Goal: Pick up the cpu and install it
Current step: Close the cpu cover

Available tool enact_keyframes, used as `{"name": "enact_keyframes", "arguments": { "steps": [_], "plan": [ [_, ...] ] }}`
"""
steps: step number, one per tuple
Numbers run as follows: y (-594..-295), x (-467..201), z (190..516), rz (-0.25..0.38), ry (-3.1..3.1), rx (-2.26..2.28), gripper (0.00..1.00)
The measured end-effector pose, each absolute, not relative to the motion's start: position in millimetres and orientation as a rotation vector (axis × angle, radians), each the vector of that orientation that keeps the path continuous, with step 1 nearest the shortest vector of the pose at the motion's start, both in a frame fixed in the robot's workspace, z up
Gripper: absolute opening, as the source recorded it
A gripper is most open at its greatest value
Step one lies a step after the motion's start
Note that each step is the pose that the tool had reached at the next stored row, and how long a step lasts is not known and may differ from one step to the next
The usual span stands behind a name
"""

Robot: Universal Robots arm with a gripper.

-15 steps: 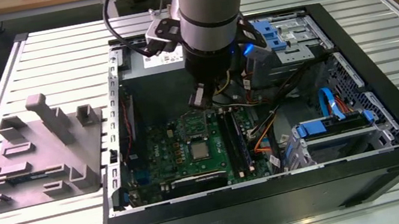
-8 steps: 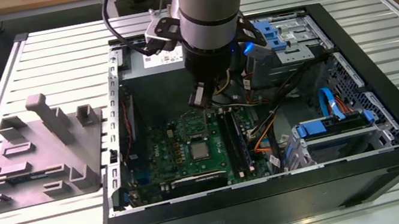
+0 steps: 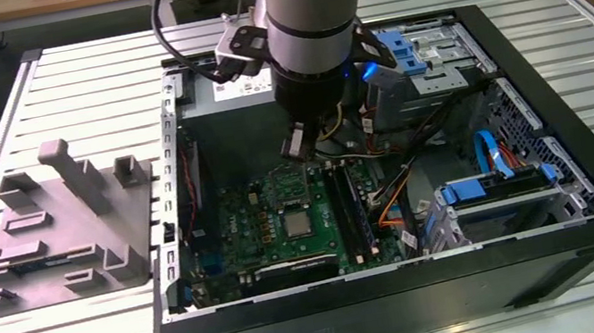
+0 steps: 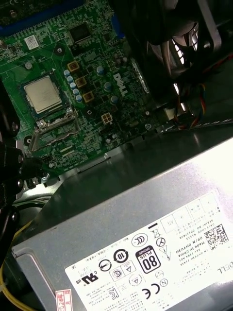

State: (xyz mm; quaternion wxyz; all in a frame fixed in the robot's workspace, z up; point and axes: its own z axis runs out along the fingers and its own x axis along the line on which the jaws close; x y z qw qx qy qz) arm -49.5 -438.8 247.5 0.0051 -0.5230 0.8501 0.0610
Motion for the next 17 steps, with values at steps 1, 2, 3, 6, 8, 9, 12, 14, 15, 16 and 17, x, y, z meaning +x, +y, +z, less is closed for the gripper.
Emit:
{"name": "enact_keyframes", "arguments": {
  "steps": [1,2,3,6,8,9,12,14,15,16,17],
  "plan": [
    [-438.8,-49.6,247.6,0.191,2.661,-1.639,0.11],
    [-438.9,-49.7,247.6,0.191,2.661,-1.641,0.11],
    [-439.0,-49.8,247.7,0.191,2.659,-1.643,0.11],
    [-439.4,-50.0,247.7,0.191,2.657,-1.647,0.11],
    [-439.7,-50.0,247.9,0.191,2.656,-1.649,0.11],
    [-439.9,-50.0,247.9,0.191,2.656,-1.649,0.11],
    [-440.4,-50.0,248.2,0.191,2.655,-1.650,0.11],
    [-440.6,-50.0,248.4,0.191,2.655,-1.650,0.11],
    [-440.8,-50.0,248.4,0.190,2.655,-1.651,0.11],
    [-440.9,-50.0,248.4,0.189,2.655,-1.652,0.11],
    [-441.1,-50.0,248.5,0.187,2.655,-1.653,0.11]
  ]
}}
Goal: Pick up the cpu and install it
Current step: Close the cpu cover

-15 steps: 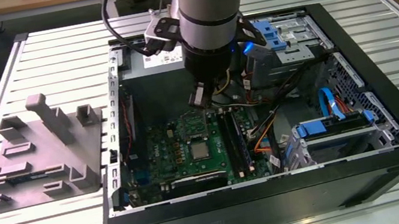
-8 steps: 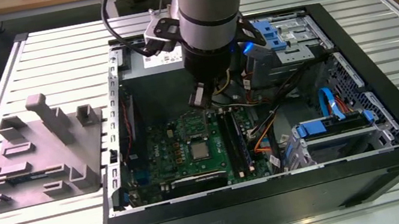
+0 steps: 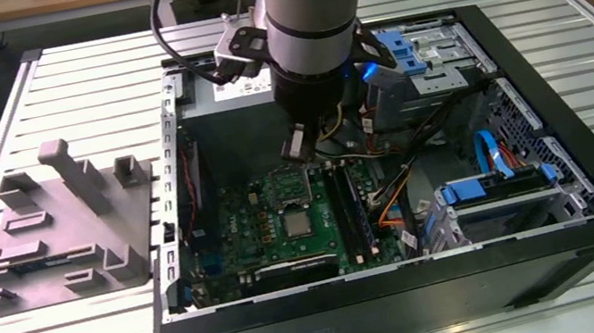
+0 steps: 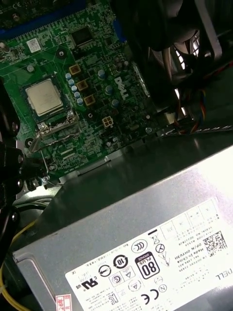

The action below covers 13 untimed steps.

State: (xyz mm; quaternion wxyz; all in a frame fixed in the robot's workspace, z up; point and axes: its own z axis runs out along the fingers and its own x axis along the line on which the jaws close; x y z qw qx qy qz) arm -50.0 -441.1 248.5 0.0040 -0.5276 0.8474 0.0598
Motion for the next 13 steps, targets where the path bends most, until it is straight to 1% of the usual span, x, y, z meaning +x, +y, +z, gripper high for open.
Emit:
{"name": "enact_keyframes", "arguments": {
  "steps": [7,13],
  "plan": [
    [-441.6,-50.4,248.5,0.165,2.660,-1.667,0.11],
    [-442.1,-51.1,248.5,0.158,2.654,-1.683,0.11]
  ]
}}
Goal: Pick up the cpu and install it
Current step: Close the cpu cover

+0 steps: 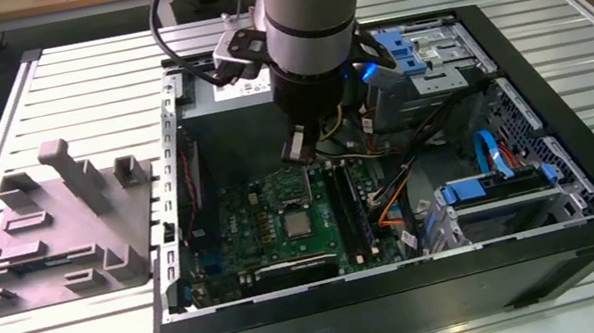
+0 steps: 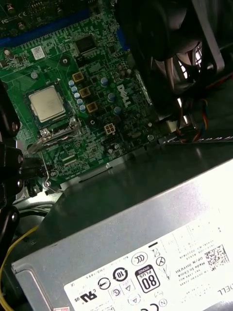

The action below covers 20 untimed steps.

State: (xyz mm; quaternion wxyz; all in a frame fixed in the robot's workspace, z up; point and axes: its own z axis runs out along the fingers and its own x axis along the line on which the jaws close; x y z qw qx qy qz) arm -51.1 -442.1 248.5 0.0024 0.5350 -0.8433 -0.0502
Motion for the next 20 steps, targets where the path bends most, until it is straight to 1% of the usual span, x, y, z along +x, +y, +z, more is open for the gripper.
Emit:
{"name": "enact_keyframes", "arguments": {
  "steps": [20],
  "plan": [
    [-447.1,-51.4,248.5,-0.157,-2.639,1.687,0.11]
  ]
}}
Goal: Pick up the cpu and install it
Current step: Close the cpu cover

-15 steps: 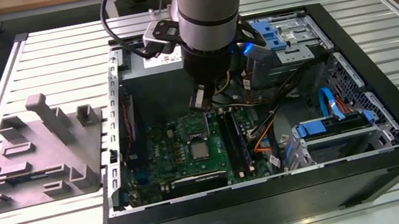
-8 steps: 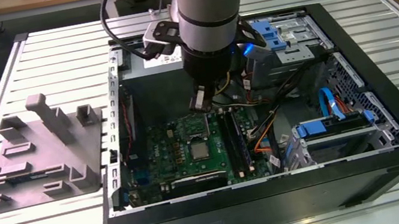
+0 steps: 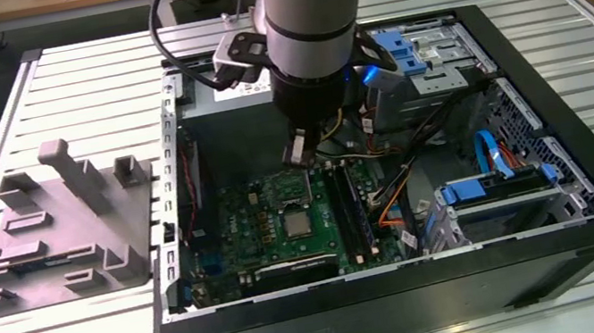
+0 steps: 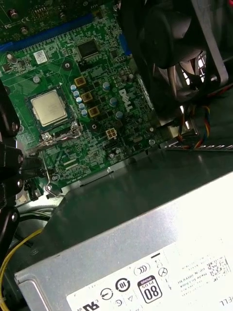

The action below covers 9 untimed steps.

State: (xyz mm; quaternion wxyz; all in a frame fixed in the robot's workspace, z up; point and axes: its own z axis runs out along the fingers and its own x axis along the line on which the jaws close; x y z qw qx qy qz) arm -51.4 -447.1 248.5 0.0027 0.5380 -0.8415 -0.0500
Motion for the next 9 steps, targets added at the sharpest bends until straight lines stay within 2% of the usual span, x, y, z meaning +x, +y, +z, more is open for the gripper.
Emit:
{"name": "enact_keyframes", "arguments": {
  "steps": [9],
  "plan": [
    [-450.4,-51.4,248.5,-0.157,-2.639,1.687,0.11]
  ]
}}
